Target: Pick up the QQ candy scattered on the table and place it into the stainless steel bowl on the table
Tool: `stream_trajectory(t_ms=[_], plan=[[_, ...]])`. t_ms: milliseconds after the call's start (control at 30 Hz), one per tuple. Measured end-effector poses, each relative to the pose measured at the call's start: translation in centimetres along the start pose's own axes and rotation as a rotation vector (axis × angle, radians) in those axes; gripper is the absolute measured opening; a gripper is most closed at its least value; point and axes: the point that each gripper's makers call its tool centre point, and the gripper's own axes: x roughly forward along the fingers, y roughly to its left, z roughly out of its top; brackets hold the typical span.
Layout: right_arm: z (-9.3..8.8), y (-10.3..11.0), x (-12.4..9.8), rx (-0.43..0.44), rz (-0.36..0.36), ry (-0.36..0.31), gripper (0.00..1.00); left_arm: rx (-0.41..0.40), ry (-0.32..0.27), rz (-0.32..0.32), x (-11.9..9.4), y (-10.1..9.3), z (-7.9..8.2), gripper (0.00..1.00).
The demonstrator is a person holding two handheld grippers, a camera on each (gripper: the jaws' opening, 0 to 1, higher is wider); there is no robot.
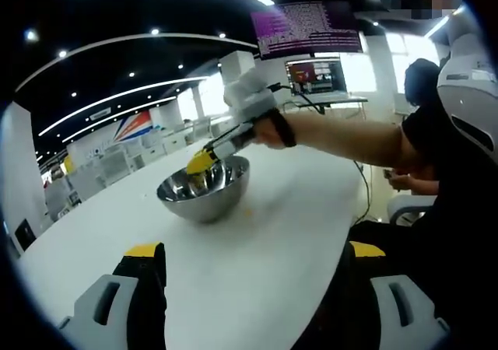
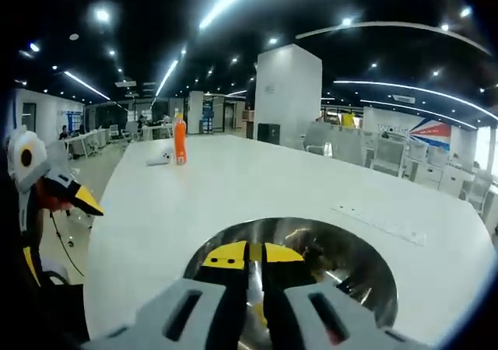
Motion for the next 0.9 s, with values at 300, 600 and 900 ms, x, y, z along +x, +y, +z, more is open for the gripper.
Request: stream_trajectory(t_ms=[300,600,900], plan=[[-2.6,0.9,-0.5,-0.007,0.003,0.073,0.06,0.005,0.007,-0.003,0.2,-0.2,-0.2,0.94],[-3.5,0.3,-0.6,-0.02,-0.016,0.119,0.06,0.01,0.006,-0.001,0.1,-0.3,0.0,0.94],[-3.6,-0.1,-0.5,-0.041,-0.026,0.097,0.22,0.008,0.003,-0.002,0.1,-0.4,-0.1,0.94]])
